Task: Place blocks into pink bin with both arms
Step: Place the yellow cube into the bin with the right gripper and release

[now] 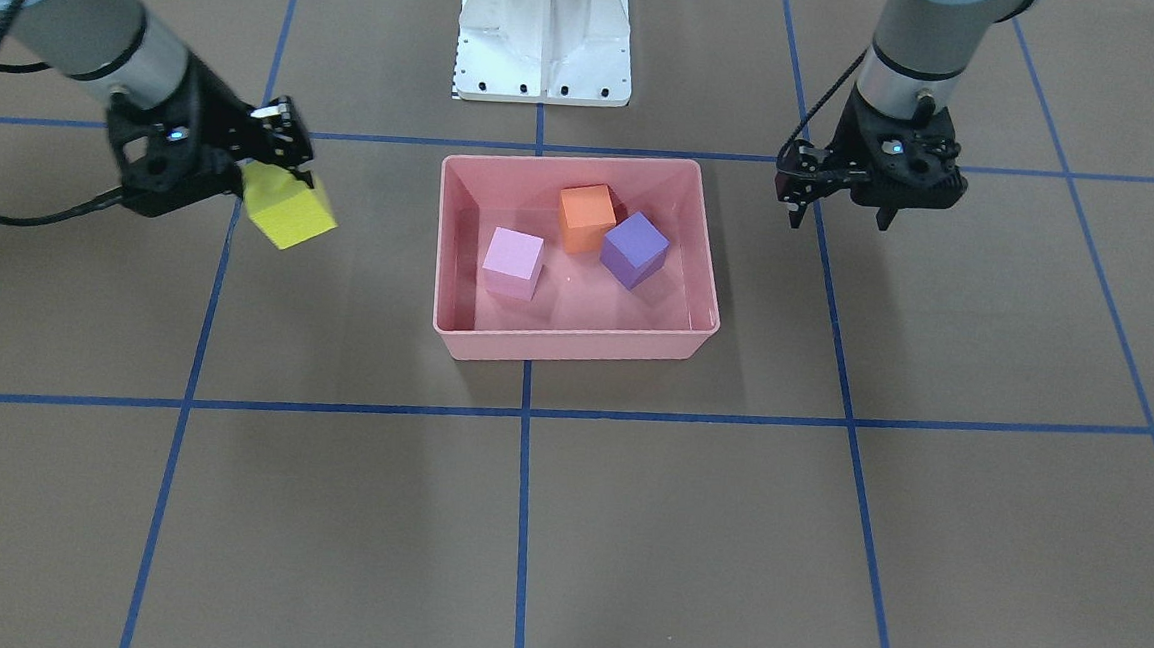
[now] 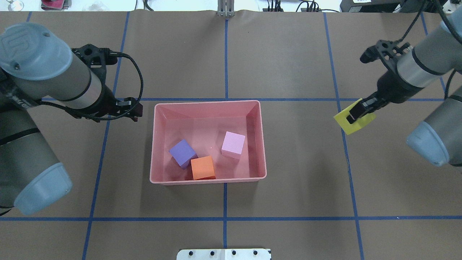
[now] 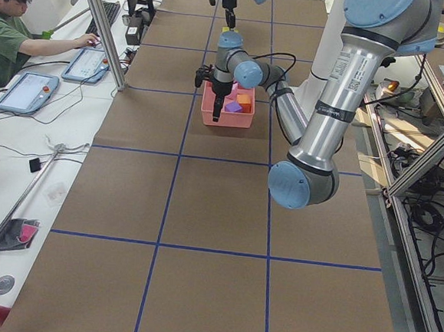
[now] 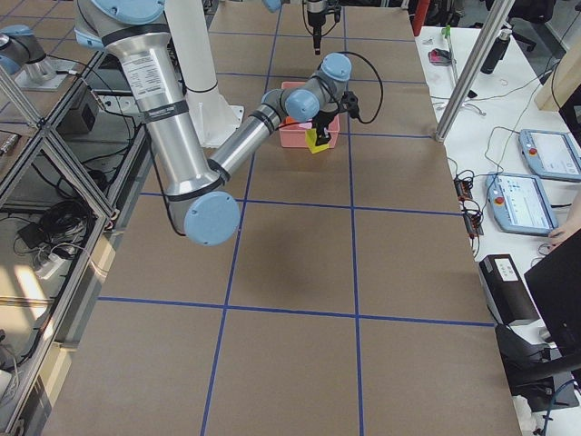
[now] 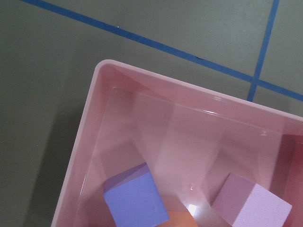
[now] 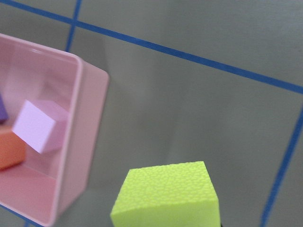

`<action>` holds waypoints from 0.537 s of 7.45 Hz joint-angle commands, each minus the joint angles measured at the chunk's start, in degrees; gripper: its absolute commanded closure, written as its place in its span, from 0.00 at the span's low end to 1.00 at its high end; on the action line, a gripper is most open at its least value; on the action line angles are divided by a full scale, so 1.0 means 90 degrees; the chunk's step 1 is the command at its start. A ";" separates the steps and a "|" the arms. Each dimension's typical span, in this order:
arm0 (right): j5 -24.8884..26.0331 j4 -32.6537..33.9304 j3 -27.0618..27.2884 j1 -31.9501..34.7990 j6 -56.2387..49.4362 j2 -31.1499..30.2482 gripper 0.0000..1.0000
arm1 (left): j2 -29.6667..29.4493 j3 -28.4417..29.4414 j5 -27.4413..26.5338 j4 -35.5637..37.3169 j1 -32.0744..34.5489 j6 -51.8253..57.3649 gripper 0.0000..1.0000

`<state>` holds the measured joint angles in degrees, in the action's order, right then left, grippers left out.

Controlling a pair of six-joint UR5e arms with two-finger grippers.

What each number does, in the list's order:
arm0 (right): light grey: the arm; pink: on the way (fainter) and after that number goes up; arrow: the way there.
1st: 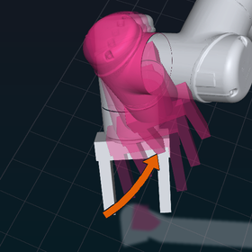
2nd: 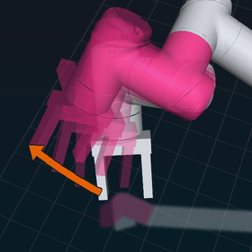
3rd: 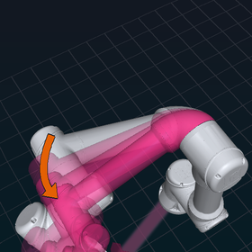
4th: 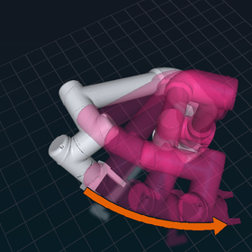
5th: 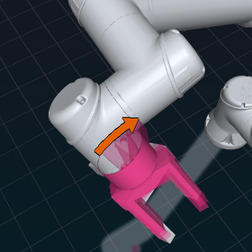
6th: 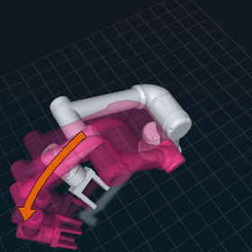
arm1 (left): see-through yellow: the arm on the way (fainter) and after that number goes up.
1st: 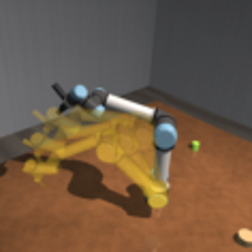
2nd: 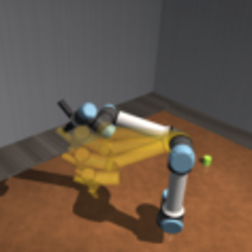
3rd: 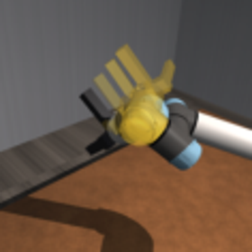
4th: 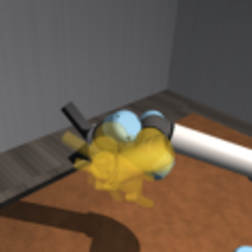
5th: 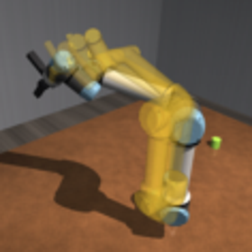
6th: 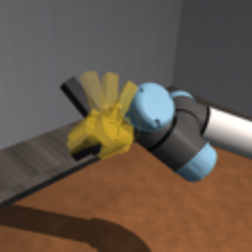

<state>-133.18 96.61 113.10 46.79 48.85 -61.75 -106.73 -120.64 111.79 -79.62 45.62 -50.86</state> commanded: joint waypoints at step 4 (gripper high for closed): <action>0.1828 0.0008 -0.0563 -0.1790 0.2550 0.1529 1.00 | 0.0784 0.0201 0.0011 -0.0870 0.0322 0.0553 0.00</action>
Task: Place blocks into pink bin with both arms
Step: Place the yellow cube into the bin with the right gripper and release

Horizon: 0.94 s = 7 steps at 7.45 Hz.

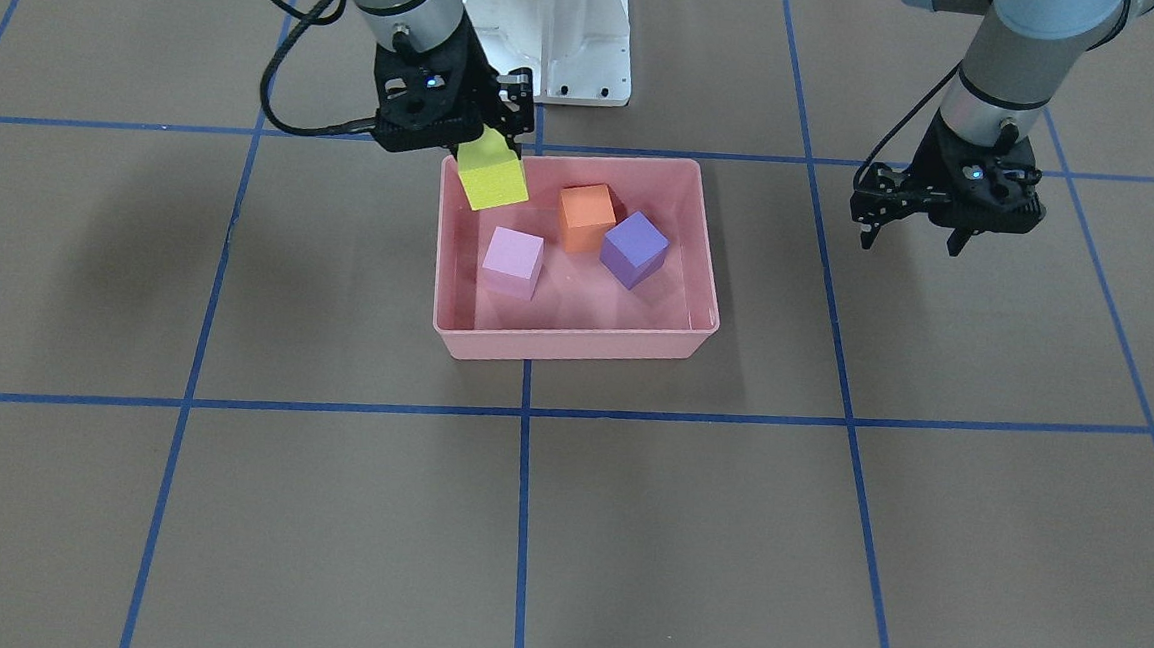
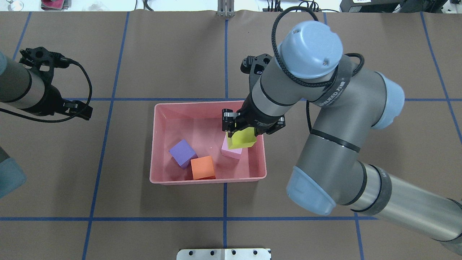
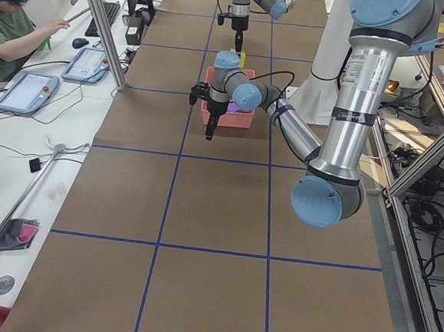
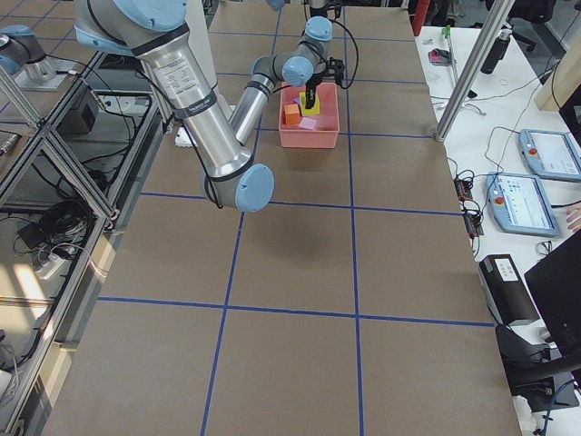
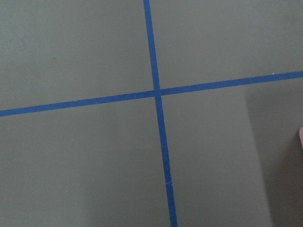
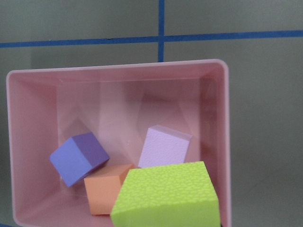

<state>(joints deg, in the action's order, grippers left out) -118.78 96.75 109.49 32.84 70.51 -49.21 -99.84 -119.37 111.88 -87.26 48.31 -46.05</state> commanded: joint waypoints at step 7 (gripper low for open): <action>0.0591 0.0873 0.0185 0.0060 -0.0012 -0.0059 0.00 | 0.0039 0.0187 -0.0068 -0.0012 0.0052 -0.0156 0.00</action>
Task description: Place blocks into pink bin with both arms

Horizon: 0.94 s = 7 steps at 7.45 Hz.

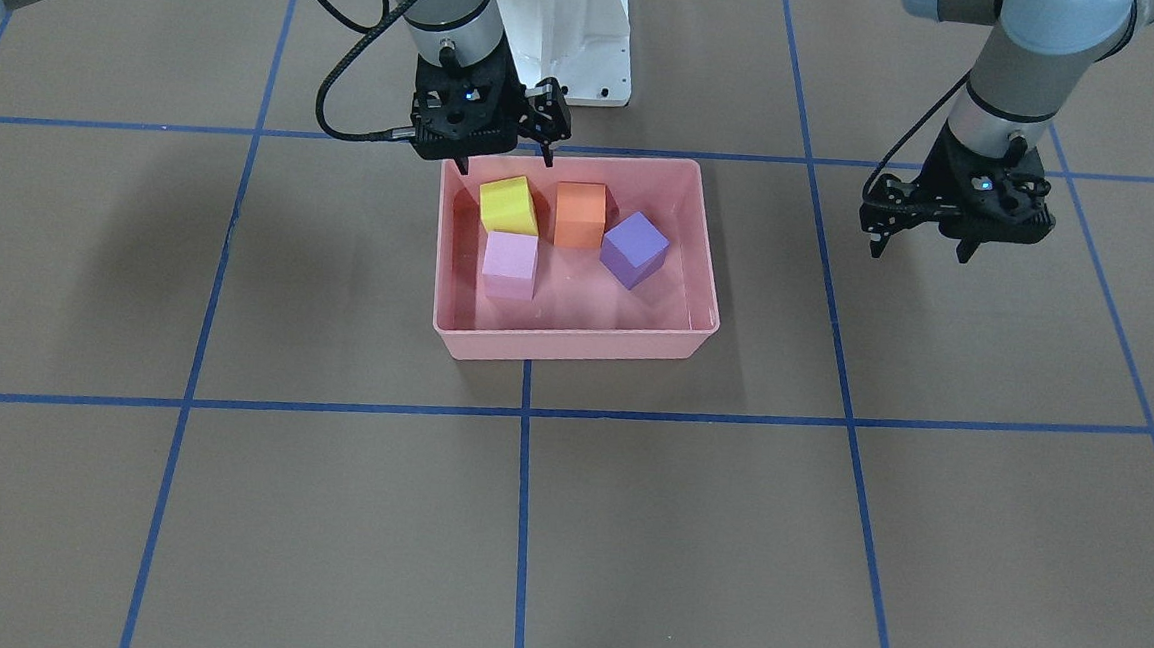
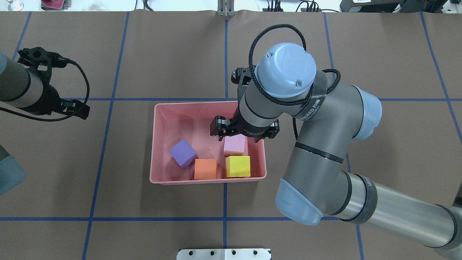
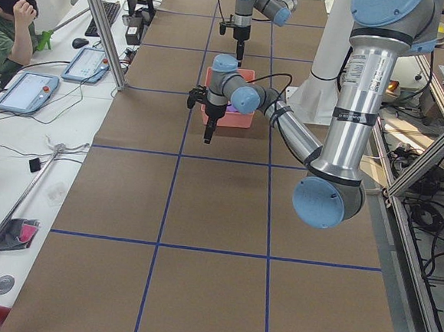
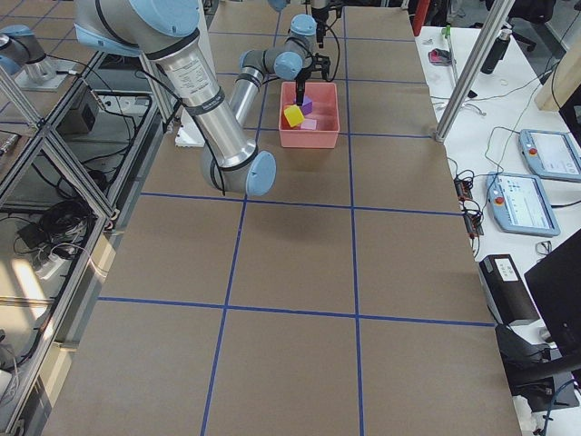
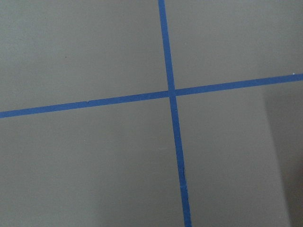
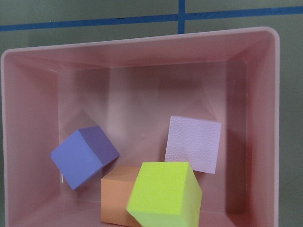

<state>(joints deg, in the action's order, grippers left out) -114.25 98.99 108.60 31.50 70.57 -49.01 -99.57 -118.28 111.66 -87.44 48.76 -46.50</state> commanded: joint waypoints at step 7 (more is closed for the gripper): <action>-0.1061 0.1647 0.1354 0.3562 -0.5861 -0.3183 0.00 | 0.0564 0.0854 0.1045 -0.0069 0.2292 0.3760 0.00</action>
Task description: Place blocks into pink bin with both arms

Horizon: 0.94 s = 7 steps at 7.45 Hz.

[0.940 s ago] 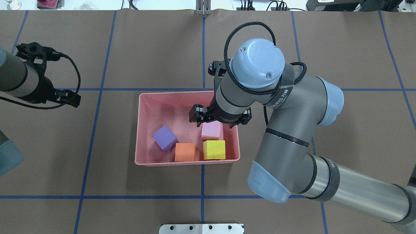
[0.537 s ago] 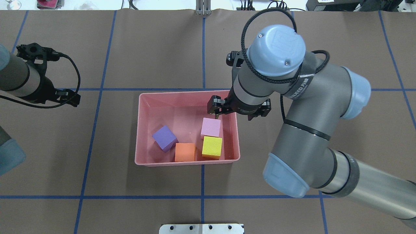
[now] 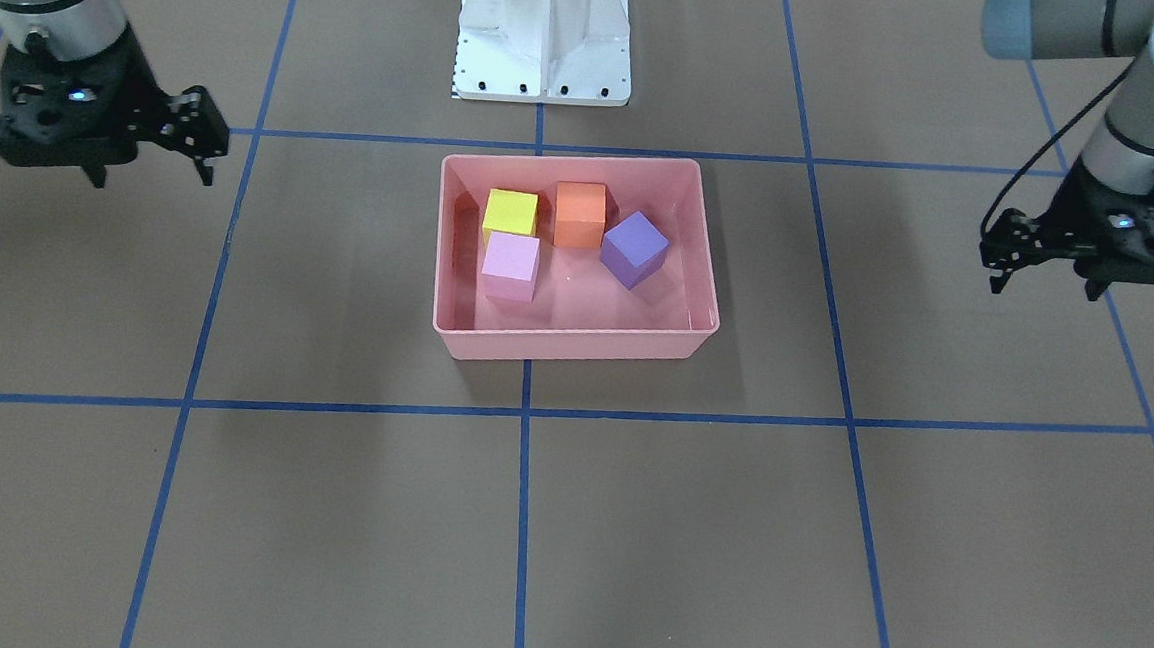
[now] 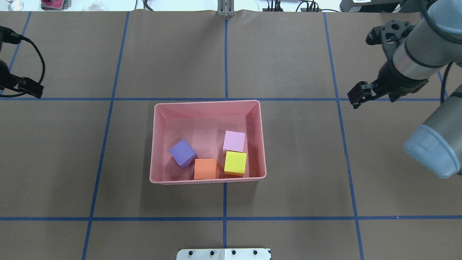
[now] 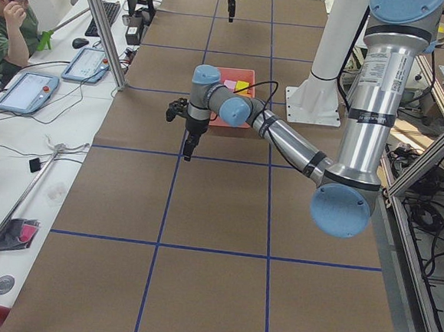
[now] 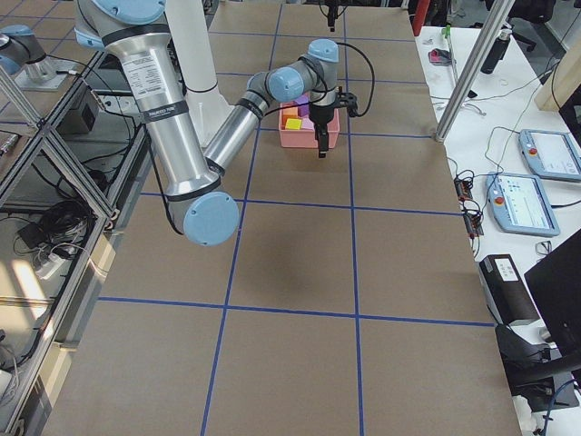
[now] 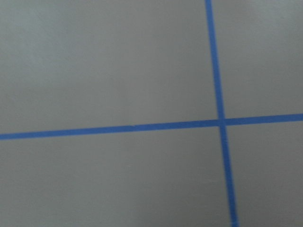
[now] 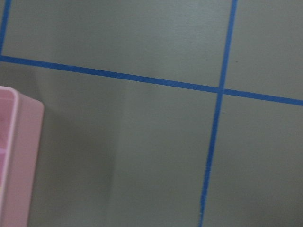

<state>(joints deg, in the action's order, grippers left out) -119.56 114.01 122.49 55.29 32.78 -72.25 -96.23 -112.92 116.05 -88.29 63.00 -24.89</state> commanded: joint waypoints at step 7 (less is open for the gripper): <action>-0.1569 -0.1144 -0.2721 0.3425 -0.4960 -0.1796 0.00 | 0.0575 0.1773 0.1071 -0.0152 0.2117 0.2903 0.00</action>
<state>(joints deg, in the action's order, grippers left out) -133.85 105.90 99.06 84.26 -11.90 -87.45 -91.77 -99.03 125.59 -89.74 79.24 -4.99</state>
